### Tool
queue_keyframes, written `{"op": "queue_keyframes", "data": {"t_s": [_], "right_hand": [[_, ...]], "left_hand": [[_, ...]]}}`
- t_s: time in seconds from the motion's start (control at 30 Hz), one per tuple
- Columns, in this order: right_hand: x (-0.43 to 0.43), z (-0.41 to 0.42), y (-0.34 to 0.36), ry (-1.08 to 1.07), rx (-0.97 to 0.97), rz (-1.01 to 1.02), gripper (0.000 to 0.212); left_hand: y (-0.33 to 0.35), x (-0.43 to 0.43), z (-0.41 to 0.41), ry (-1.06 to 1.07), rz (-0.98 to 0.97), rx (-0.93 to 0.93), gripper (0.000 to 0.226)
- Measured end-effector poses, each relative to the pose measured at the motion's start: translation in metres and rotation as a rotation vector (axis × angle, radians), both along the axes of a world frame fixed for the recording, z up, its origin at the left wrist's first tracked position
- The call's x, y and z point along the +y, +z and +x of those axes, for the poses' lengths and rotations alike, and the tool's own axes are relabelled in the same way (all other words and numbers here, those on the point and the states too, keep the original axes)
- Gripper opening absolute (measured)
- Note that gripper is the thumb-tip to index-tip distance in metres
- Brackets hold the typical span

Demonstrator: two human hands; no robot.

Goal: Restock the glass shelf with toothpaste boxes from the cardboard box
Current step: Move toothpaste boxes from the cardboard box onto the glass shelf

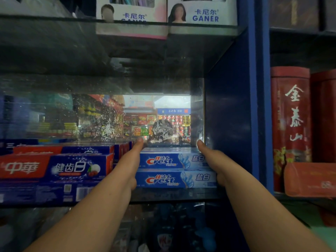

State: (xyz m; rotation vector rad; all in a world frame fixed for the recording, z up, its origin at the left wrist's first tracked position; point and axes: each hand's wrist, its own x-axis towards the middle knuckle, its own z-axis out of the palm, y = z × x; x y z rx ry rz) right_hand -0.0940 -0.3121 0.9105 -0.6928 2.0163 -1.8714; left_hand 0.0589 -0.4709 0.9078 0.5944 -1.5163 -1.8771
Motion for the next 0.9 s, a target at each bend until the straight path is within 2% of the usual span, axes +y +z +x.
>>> {"op": "queue_keyframes", "data": {"t_s": [0.13,0.2,0.27,0.3,0.33,0.37,0.4,0.47,0.53,0.6,0.67,0.8,0.83,0.9], "right_hand": [[0.003,0.005,-0.001,0.007,0.007,-0.010,0.076],[0.004,0.004,-0.002,0.000,0.009,0.011,0.089],[0.008,0.008,-0.004,-0.019,0.053,0.049,0.098],[0.009,0.010,-0.005,-0.026,0.081,0.056,0.096],[0.010,0.010,-0.006,-0.017,0.105,0.056,0.086],[0.011,0.015,-0.007,0.009,0.106,0.045,0.071],[0.012,0.018,-0.008,0.037,0.099,0.031,0.062],[0.011,0.022,-0.010,0.026,0.055,-0.023,0.071],[0.011,0.029,-0.009,0.002,0.031,-0.092,0.071],[0.013,0.032,-0.010,-0.001,0.020,-0.136,0.069],[0.015,0.029,-0.012,-0.006,0.035,-0.120,0.080],[0.018,0.032,-0.018,0.030,0.025,-0.144,0.085],[0.019,0.034,-0.021,0.041,0.028,-0.144,0.080],[0.023,0.039,-0.021,0.024,0.048,-0.150,0.071]], "left_hand": [[0.000,-0.001,-0.001,0.009,0.008,0.007,0.057],[0.000,0.002,0.001,0.024,-0.004,-0.017,0.055],[-0.002,0.002,0.005,0.021,-0.051,-0.046,0.063],[-0.004,0.003,0.006,0.013,-0.075,-0.063,0.073],[-0.006,0.004,0.007,-0.001,-0.097,-0.087,0.082],[-0.008,0.006,0.010,-0.013,-0.120,-0.104,0.082],[-0.007,0.010,0.013,-0.017,-0.136,-0.098,0.072],[-0.008,0.010,0.014,-0.005,-0.125,-0.080,0.049],[-0.009,0.011,0.014,0.005,-0.107,-0.059,0.047],[-0.009,0.012,0.017,0.006,-0.090,-0.036,0.058],[-0.012,0.010,0.020,0.010,-0.087,-0.024,0.075],[-0.016,0.009,0.026,-0.061,-0.084,-0.029,0.120],[-0.016,0.012,0.029,-0.070,-0.082,-0.012,0.114],[-0.018,0.018,0.035,-0.033,-0.108,0.051,0.077]]}}
